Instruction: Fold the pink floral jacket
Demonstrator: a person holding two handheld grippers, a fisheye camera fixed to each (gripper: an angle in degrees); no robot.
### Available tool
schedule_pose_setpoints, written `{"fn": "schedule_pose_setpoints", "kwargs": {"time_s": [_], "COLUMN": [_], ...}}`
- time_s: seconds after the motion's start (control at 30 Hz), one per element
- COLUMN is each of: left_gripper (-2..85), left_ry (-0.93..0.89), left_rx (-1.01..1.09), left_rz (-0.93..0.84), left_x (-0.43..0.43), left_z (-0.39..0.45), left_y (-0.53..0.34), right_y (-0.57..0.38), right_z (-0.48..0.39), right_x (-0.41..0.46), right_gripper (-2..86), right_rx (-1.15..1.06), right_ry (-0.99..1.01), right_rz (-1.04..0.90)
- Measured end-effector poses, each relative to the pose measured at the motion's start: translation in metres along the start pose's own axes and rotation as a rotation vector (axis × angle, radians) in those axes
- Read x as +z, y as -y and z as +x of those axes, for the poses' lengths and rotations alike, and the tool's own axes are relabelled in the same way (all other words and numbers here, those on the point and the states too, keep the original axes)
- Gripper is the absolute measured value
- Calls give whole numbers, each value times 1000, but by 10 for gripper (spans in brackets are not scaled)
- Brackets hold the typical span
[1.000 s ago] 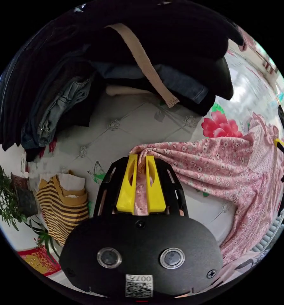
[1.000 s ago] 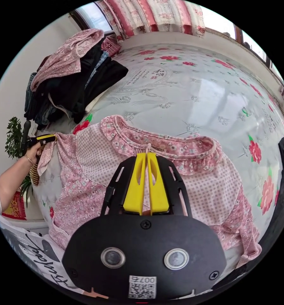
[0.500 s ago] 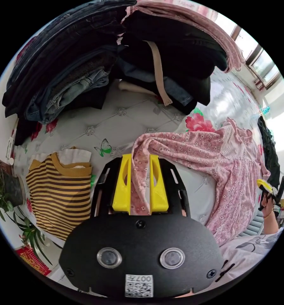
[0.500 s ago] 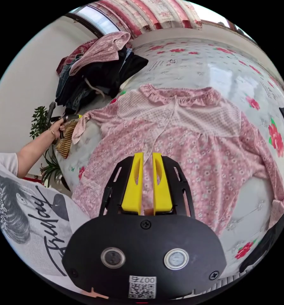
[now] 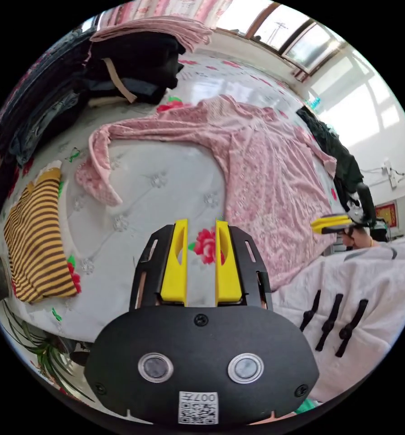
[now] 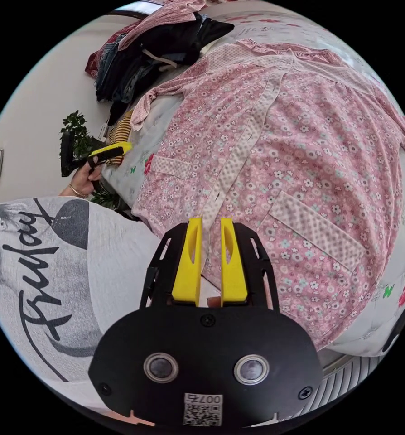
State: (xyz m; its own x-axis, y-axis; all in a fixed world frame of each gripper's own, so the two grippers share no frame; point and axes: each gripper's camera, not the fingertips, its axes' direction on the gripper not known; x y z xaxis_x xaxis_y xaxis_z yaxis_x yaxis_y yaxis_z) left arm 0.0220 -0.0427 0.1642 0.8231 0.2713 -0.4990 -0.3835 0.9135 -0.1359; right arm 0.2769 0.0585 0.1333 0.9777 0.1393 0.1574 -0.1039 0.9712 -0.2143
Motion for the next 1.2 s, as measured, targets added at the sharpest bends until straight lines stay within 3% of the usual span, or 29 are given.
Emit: {"fn": "schedule_pose_setpoints", "kwargs": {"time_s": [0.2, 0.37, 0.43, 0.57, 0.67, 0.83, 0.97, 1.2], "left_gripper": [93, 83, 79, 75, 76, 47, -4, -2], "left_ry": [9, 52, 81, 149, 145, 104, 78, 26], "left_rx": [130, 142, 167, 232, 236, 167, 218, -26], "left_rz": [-160, -155, -133, -119, -165, -138, -246, -64], "left_x": [35, 41, 41, 42, 42, 39, 49, 9], "left_z": [35, 32, 32, 40, 40, 24, 23, -33], "left_y": [-69, -81, -89, -97, -101, -110, -120, -123], "right_y": [2, -18, -36, -44, -43, -31, -32, -41], "right_z": [-1, -18, -1, 44, 43, 41, 41, 55], "right_x": [22, -16, -25, 11, -6, 10, 6, -4], "right_gripper": [15, 0, -2, -3, -3, -3, -2, 4], "right_rx": [-20, -152, -66, 108, 123, 87, 98, 131], "right_ry": [17, -22, -62, 15, 89, 1, -10, -46], "right_rz": [-68, 88, 131, 10, 106, 2, 25, 39]}}
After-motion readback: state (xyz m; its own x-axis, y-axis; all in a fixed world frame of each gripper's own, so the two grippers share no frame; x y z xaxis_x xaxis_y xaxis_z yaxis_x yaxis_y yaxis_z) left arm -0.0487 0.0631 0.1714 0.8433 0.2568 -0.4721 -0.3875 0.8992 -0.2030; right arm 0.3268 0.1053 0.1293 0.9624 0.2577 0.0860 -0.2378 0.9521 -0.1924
